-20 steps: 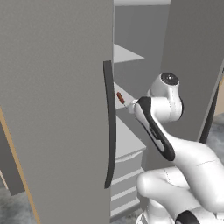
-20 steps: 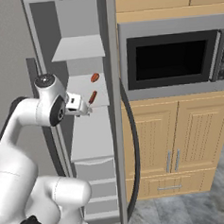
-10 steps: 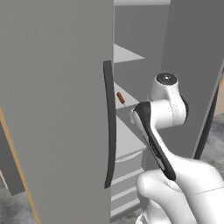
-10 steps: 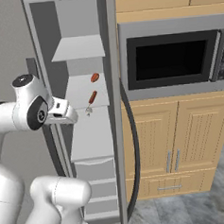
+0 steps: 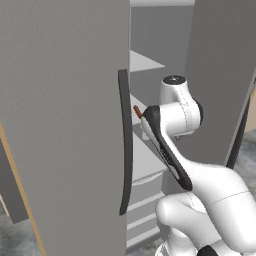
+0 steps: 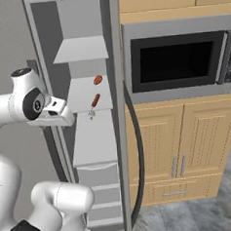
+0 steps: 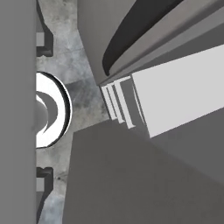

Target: Store the hot dog in the freezer for long-term storage. Close the freezer door after placing the cooked food.

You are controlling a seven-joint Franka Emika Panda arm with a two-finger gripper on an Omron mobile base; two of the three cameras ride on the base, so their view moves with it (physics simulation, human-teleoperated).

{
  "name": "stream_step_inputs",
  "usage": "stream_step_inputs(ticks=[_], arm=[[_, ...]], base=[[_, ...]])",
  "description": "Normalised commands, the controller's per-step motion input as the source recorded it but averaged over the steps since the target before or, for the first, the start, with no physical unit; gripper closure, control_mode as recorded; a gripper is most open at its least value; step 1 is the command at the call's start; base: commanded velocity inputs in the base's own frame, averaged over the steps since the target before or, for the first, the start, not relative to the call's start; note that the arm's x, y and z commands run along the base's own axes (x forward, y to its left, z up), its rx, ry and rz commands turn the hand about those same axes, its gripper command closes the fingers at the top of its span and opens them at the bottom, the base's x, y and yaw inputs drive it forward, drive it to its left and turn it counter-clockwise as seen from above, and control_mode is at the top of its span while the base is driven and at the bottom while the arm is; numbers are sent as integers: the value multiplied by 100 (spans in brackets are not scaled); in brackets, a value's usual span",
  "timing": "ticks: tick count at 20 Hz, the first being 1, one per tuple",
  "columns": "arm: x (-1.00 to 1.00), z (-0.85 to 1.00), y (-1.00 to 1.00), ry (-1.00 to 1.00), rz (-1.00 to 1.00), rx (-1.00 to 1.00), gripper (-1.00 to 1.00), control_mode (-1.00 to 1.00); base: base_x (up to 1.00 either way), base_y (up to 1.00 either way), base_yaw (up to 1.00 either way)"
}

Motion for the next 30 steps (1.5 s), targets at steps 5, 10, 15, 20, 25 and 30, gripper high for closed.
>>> stream_step_inputs(ticks=[5,10,15,20,25,30], arm=[[-14,-4,-9,6,0,12,-100,-100],[-24,-4,-5,1,0,5,-100,-100],[-28,0,-11,0,0,0,-100,-100],[-30,0,-1,0,0,0,-100,-100],[-26,-1,0,0,0,0,-100,-100],[-20,-3,-11,0,0,0,-100,-100]], base=[[0,0,0],[0,0,0],[0,0,0],[0,0,0],[0,0,0],[0,0,0]])
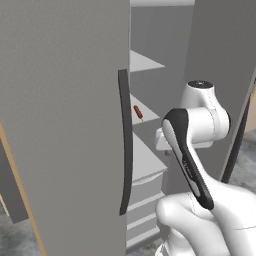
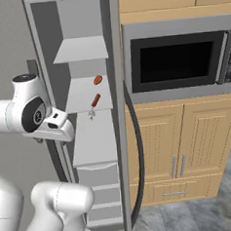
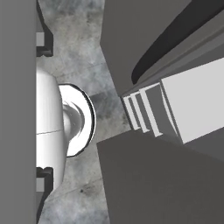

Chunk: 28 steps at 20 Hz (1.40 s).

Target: Store the hot dog in the freezer for long-term storage. Close the freezer door after placing the cooked food.

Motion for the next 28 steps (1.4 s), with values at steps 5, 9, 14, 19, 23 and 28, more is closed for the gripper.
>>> stream_step_inputs(ticks=[5,9,14,19,23,28], arm=[[0,-13,-18,0,0,0,-100,-100],[0,-23,-22,0,0,0,-100,-100],[0,-3,-1,0,0,0,-100,-100],[0,0,0,0,0,0,-100,-100],[0,0,0,0,0,0,-100,-100],[0,0,0,0,0,0,-100,100]], base=[[0,0,0],[0,0,0],[0,0,0],[0,0,0],[0,0,0],[0,0,0]])
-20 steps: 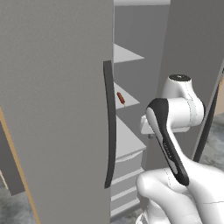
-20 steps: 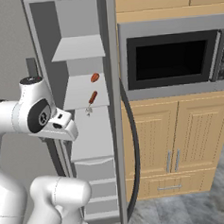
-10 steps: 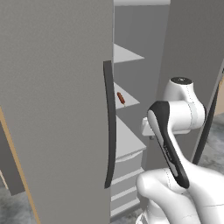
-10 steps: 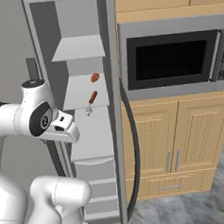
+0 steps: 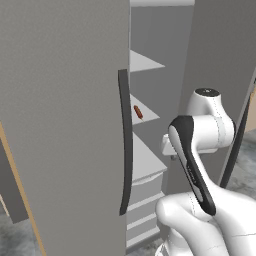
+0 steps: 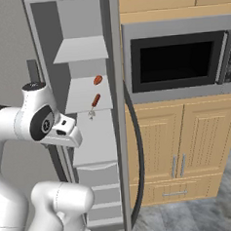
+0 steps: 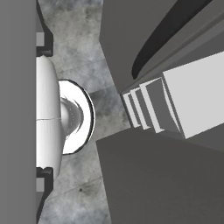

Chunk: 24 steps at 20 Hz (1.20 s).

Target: Store the hot dog in the freezer for long-term storage. Close the freezer door after placing the cooked food.

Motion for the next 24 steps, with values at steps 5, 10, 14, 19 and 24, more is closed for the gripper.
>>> stream_step_inputs(ticks=[5,10,14,19,24], arm=[[0,0,0,0,0,0,-100,100],[0,0,0,0,0,0,-100,100],[0,0,0,0,0,0,-100,100],[0,0,0,0,0,0,-100,100],[0,0,0,0,0,0,-100,100]], base=[[-5,0,0],[-24,0,2],[-24,0,8],[-28,0,24],[-22,0,31]])
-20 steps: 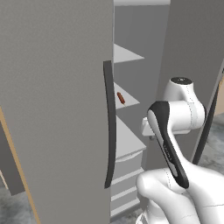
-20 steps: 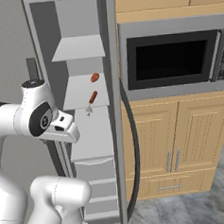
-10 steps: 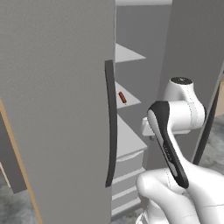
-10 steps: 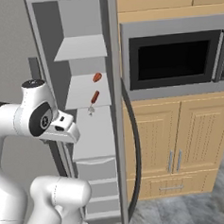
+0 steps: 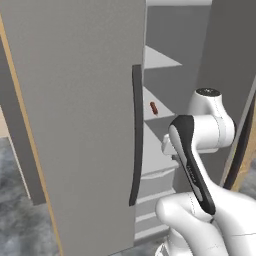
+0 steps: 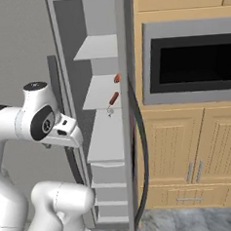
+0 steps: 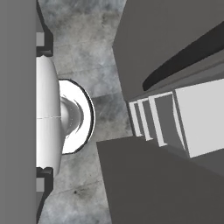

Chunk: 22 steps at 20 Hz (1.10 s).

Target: Store the hot dog in the freezer for long-term storage. Close the freezer door after placing the cooked food.

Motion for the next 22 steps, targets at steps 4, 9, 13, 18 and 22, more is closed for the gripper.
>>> stream_step_inputs(ticks=[4,9,13,18,22], arm=[[0,0,0,0,0,0,-100,100],[0,0,0,0,0,0,-100,100],[0,0,0,0,0,0,-100,100],[0,0,0,0,0,0,-100,100],[0,0,0,0,0,0,-100,100]], base=[[-23,-2,33],[-6,-5,17],[-14,0,2],[-17,0,-3],[-26,0,-10]])
